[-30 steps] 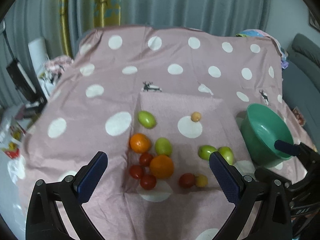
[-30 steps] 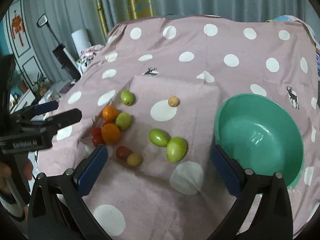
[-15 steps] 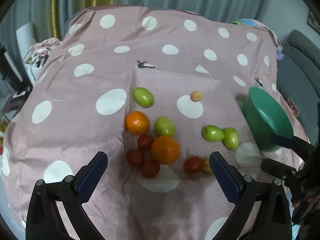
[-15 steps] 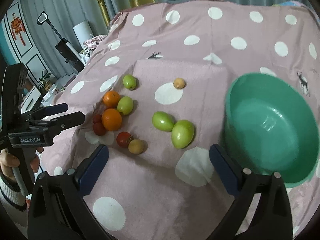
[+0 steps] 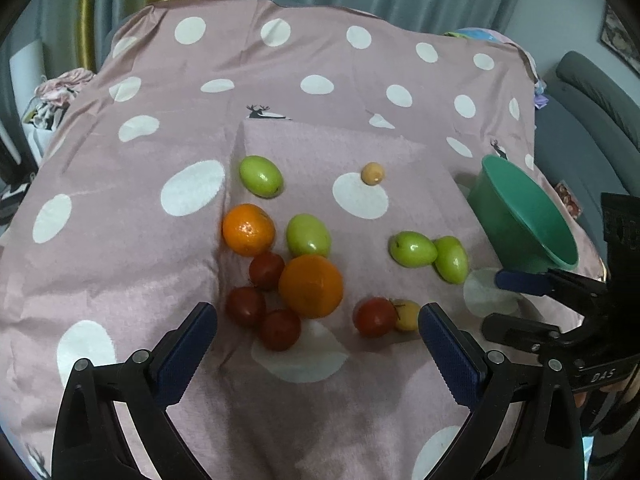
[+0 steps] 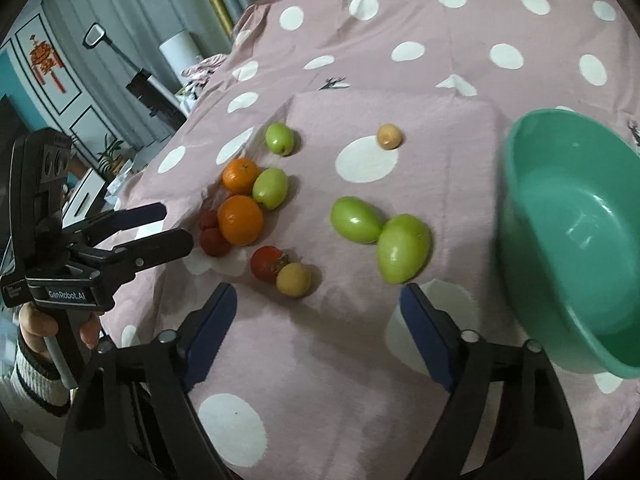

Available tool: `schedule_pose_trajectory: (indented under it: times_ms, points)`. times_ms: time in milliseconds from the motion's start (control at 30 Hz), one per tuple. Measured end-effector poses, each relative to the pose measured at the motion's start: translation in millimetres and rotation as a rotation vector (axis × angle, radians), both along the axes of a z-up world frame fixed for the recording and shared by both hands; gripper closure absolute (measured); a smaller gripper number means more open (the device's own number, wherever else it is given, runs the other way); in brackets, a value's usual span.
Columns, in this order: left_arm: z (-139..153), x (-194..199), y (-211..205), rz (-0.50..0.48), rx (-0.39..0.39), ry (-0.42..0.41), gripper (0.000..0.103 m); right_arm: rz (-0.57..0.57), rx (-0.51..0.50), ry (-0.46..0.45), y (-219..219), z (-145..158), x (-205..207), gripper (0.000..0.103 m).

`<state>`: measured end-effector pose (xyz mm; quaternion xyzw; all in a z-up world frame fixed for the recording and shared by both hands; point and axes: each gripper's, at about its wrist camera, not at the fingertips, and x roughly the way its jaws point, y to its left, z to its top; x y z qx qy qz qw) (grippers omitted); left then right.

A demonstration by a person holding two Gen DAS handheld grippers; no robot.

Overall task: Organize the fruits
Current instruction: 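Grasp a red cherry tomato with the left tool while the right tool grasps a small yellow tomato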

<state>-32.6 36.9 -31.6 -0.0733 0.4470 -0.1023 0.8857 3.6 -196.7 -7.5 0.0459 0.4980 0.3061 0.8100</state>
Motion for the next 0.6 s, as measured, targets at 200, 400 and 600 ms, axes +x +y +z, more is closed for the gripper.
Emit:
schedule_pose_trajectory:
  times_ms: [200,400,600]
  points:
    - [2,-5,4,-0.022,-0.010,-0.003,0.002,0.037,0.016,0.015,10,-5,1,0.026]
    - [5,-4,-10,-0.083,-0.027,-0.002,0.004,0.038,0.021,0.040,10,-13,6,0.031]
    - [3,2,-27,-0.157,-0.048,0.035,0.020,0.072,0.003,0.052,13,-18,7,0.041]
